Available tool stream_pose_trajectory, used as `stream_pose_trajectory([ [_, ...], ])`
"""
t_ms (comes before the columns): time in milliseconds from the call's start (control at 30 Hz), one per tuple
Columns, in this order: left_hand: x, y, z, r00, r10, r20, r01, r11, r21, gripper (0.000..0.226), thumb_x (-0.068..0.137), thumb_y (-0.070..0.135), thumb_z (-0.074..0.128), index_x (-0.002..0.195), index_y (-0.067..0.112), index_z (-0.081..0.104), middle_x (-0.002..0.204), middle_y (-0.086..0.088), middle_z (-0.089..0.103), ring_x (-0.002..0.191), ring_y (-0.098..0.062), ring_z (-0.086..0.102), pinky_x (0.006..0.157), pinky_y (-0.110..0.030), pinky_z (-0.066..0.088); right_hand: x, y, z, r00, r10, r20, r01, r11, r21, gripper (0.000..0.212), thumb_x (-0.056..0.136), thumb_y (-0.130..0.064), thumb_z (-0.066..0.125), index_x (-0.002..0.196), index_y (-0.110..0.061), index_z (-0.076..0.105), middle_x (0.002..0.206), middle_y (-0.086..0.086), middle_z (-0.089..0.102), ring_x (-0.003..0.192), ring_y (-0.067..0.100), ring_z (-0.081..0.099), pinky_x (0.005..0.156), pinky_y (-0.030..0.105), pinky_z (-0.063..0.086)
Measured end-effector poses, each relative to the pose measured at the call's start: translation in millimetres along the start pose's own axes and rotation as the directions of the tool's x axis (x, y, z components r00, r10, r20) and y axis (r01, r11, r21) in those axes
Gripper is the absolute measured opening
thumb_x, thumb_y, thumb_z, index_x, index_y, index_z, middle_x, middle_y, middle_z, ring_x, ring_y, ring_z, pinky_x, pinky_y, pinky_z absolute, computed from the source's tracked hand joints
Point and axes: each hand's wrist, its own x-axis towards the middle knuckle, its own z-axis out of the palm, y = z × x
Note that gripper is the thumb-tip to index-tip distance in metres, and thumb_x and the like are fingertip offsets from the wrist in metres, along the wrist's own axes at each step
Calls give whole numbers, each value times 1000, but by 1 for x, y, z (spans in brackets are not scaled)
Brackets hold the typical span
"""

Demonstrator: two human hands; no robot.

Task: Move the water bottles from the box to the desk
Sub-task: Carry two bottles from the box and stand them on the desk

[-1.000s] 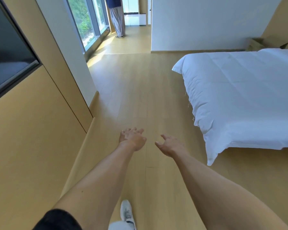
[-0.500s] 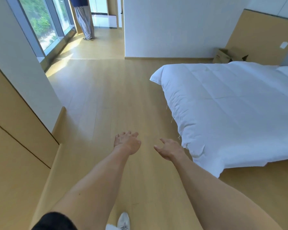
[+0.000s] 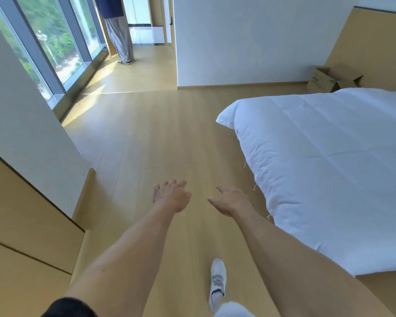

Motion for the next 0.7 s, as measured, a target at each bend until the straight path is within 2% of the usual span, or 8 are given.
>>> stream_pose_trajectory([
  [200,102,0,-38,998,-51,-30,51,999,13,54,102,52,35,152,33,35,157,-3,37,145,-28,32,119,-46,22,124,-24,-32,998,-61,9,61,998,-18,68,95,-64,41,154,-31,32,158,2,38,144,25,35,115,42,32],
  [433,223,24,-97,994,-101,-45,100,995,-16,54,101,53,36,152,34,35,156,-2,39,144,-28,33,120,-47,22,251,-31,-104,994,-105,27,106,993,-42,68,95,-64,40,155,-33,31,157,1,39,143,25,36,113,42,32],
  [700,325,37,-122,993,-115,-21,114,993,-28,53,102,51,36,152,34,35,155,-1,40,144,-28,33,120,-47,21,350,-23,-147,993,-101,67,103,994,-34,66,96,-62,39,154,-32,31,156,0,40,143,23,36,114,41,32],
])
